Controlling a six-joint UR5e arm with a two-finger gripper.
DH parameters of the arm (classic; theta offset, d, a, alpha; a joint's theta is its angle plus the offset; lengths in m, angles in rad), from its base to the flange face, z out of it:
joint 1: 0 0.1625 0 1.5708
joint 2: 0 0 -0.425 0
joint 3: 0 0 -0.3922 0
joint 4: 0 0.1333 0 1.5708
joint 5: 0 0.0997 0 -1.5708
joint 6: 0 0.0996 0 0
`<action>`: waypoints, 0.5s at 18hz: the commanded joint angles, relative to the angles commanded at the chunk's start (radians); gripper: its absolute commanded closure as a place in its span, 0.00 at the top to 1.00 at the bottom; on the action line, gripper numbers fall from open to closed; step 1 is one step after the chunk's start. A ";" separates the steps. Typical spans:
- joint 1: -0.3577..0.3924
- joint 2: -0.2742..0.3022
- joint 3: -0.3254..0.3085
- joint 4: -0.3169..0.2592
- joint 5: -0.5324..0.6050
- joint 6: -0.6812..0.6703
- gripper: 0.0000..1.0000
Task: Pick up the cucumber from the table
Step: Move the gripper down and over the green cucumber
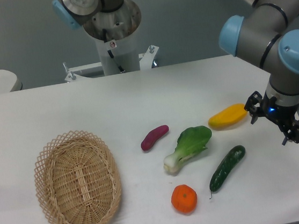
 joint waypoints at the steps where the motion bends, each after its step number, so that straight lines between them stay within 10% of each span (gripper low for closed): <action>1: 0.000 0.000 0.000 0.000 0.000 0.002 0.99; 9: -0.008 0.000 -0.054 0.005 0.000 -0.079 1.00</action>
